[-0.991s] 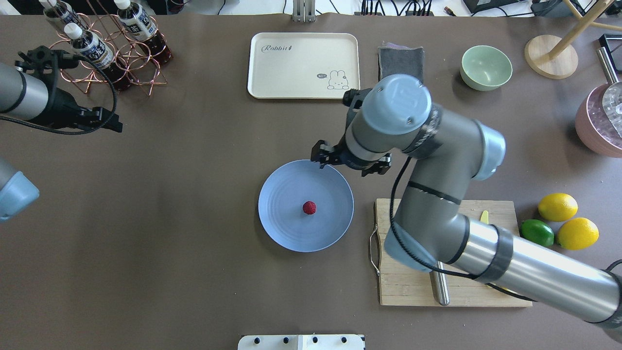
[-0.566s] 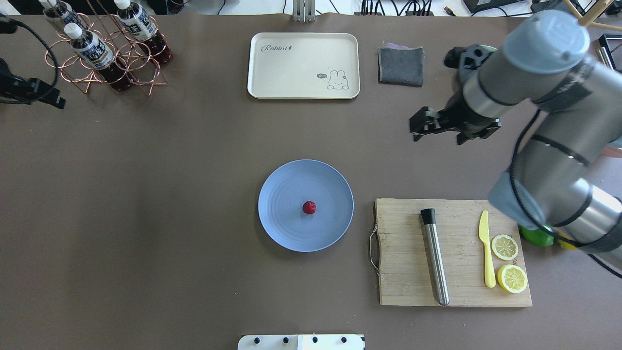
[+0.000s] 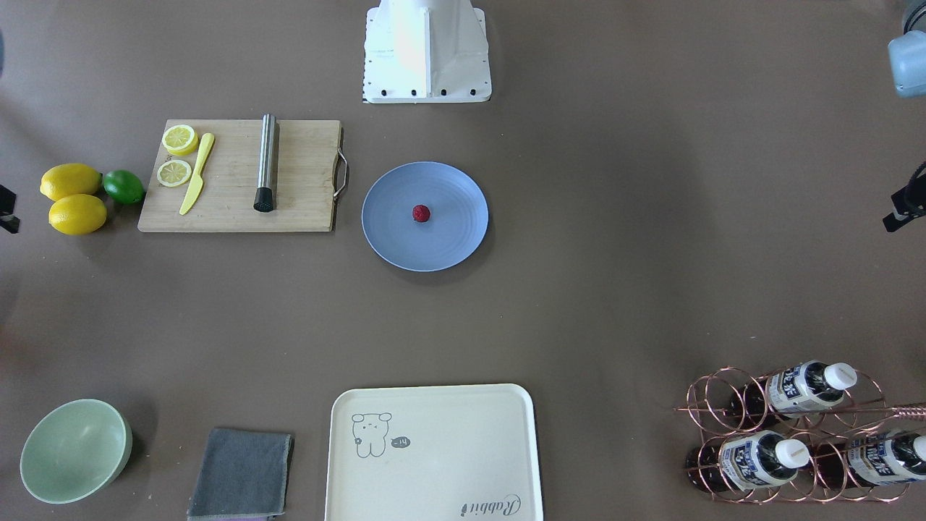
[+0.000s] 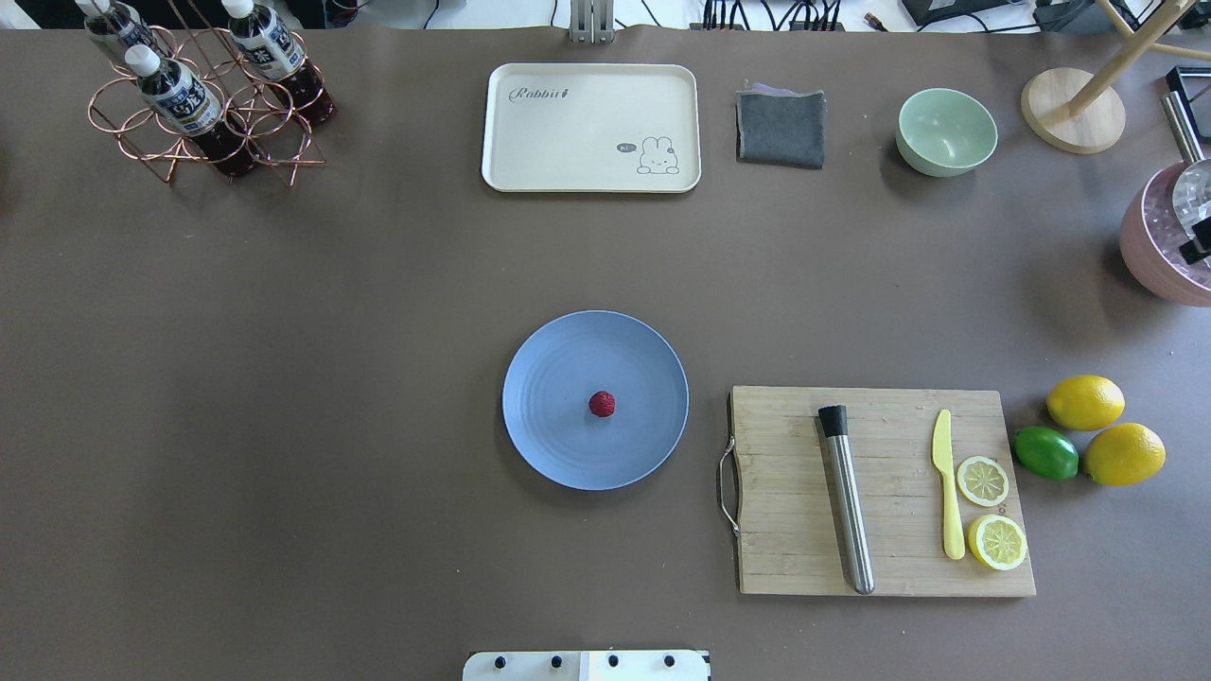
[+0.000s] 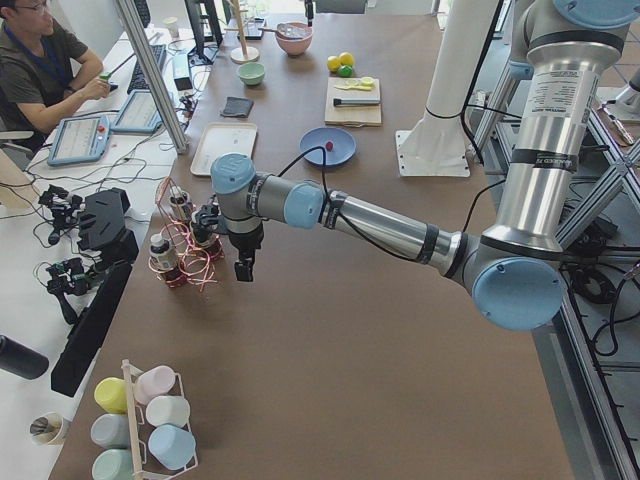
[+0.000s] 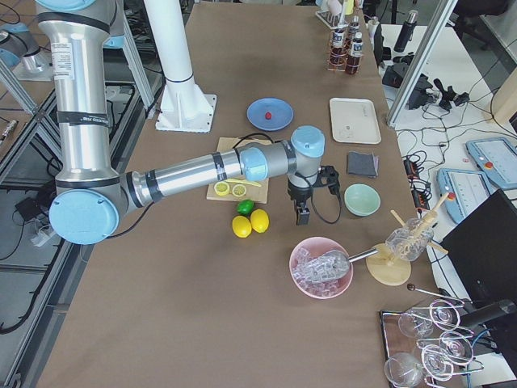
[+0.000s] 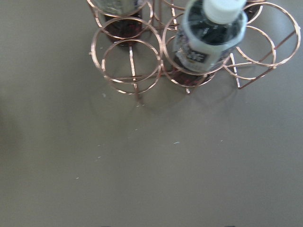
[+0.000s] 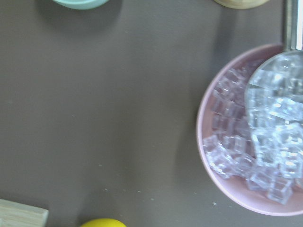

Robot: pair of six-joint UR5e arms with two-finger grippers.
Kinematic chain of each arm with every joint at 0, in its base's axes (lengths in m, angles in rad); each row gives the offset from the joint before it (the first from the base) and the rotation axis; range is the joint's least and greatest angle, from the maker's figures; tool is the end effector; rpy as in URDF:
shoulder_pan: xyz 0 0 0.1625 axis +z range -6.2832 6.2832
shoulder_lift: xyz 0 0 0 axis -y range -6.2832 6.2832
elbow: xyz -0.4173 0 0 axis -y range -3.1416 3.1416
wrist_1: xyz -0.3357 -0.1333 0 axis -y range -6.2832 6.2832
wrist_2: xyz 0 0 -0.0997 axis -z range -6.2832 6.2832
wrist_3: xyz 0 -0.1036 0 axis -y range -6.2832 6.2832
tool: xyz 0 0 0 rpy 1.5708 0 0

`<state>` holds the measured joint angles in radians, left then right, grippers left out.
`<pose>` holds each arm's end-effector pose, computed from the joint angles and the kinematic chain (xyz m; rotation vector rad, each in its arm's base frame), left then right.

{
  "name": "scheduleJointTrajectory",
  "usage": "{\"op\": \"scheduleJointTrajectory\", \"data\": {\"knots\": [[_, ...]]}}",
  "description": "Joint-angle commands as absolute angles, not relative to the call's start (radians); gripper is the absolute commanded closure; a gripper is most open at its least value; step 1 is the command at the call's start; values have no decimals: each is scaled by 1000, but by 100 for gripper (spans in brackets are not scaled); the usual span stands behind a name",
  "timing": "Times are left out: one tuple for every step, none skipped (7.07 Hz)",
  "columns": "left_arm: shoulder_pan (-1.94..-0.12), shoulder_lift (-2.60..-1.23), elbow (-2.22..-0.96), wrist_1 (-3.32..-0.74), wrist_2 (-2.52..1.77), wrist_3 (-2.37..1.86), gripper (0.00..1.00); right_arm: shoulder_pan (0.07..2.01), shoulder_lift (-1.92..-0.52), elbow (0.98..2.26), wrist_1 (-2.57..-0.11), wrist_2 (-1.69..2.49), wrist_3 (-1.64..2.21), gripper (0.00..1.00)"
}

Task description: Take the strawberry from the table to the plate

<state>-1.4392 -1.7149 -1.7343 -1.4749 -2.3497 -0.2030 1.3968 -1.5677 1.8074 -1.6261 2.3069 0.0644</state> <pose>0.0047 -0.4965 0.5250 0.0689 0.7983 0.0149 -0.0133 -0.4439 0.5573 0.0876 -0.7505 -0.1722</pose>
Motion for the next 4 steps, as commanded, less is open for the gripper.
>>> {"op": "scheduleJointTrajectory", "data": {"knots": [[-1463,-1674,-1743,-1473,-2362,-195,3,1508,-1589,1766,-1696,2316,-89,0],[-1466,-1671,-1770,-1474,-2361,-181,3,1511,-1591,1758,-1697,2313,-89,0],[-1465,-1663,-1767,-1474,-2359,-178,3,1519,-1592,1756,-1697,2318,-89,0],[-1466,-1660,-1767,-1473,-2361,-181,3,1519,-1591,1750,-1697,2313,-89,0]]}}
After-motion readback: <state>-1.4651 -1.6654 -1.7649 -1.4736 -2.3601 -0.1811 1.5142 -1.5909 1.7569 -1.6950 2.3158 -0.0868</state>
